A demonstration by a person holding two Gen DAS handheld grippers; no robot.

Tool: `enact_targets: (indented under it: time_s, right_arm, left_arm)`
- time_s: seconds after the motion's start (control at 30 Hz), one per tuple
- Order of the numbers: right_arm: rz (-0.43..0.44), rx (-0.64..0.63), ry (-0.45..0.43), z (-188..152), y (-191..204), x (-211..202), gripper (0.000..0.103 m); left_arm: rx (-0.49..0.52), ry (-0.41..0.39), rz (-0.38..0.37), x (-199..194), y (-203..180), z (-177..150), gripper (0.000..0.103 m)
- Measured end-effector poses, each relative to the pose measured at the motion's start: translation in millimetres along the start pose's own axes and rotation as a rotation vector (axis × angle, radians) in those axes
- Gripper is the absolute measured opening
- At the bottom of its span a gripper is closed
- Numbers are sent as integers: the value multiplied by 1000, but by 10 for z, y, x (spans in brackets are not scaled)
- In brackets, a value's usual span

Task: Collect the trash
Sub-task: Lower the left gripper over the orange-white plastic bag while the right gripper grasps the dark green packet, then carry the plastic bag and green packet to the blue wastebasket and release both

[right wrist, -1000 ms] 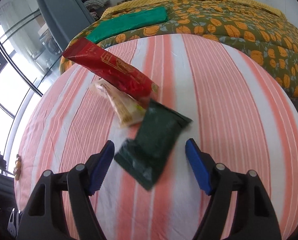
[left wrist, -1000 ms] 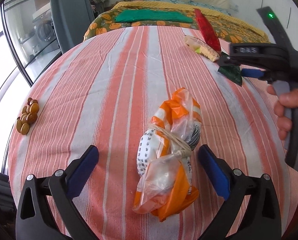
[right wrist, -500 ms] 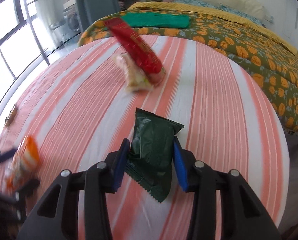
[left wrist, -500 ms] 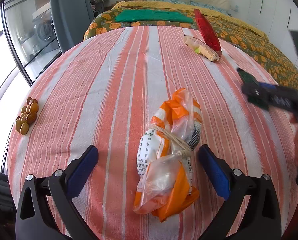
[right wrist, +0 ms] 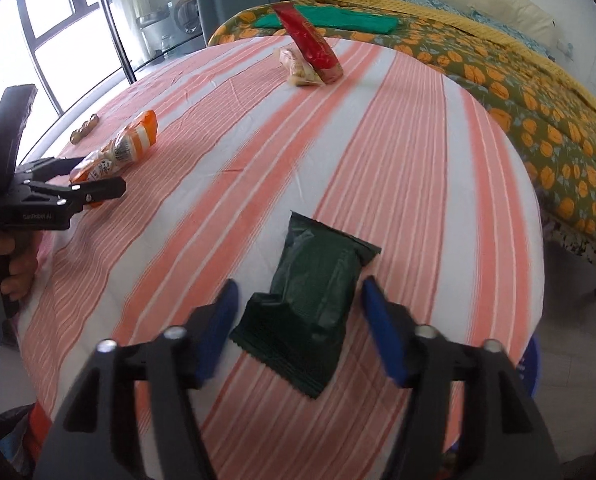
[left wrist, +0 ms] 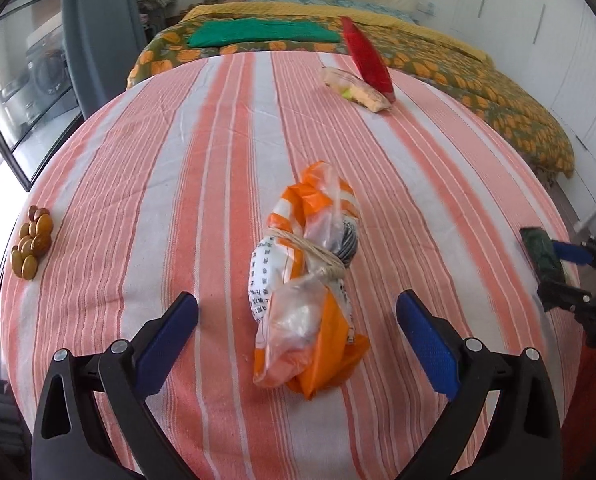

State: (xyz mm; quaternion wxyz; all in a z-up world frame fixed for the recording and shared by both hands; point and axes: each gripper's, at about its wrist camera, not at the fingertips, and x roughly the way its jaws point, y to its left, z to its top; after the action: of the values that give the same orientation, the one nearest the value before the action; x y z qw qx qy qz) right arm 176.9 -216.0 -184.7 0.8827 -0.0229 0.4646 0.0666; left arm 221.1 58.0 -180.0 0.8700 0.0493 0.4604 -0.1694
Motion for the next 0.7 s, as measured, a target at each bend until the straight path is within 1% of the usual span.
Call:
enact_targets:
  time_s: [0.07,0.17,0.23,0.27,0.3,0.33,0.37,0.4,0.43,0.47,0.53,0.63,0.7]
  right_arm:
    - [4,12,7,15,-2,-8,65]
    - [3,40,51,52,11,41,65]
    - [-6,59,65,65,30,64,65]
    - [-18,60,67,72,40,72,64]
    - [-34,62,67,80,51,82,62]
    - [-45,68,64,78,45,82,56]
    - [-54,75,58,78,35,77,49]
    - [-56,79,53,78,27,72,46]
    - [-60,79,48,74,18,61,40]
    - [-60,81,44,65,5,48,39]
    - [-46,95,28,30,-31,-8,38]
    - [-25,97,2,-37,-70,-150,38]
    - [-7,98,-17,-90,-103,-258,38]
  left_arm:
    - [11,1,-2,-22,-16,18,98]
    - [47,9,5,4,-58,87,98]
    - [61,14,28,66,-70,137,97]
    - [59,19,35,87,-64,147,92]
    - [54,27,37,120,-55,163,83]
    - [52,27,44,137,-52,179,83]
    - [51,19,46,132,-52,188,78]
    - [50,16,45,132,-57,200,70]
    - [47,11,48,121,-63,208,65]
    - [45,9,46,105,-73,213,48]
    - [36,12,52,69,-106,207,45]
    - [26,-11,27,-61,-210,174,44]
    - [31,-25,11,-157,-346,145,44]
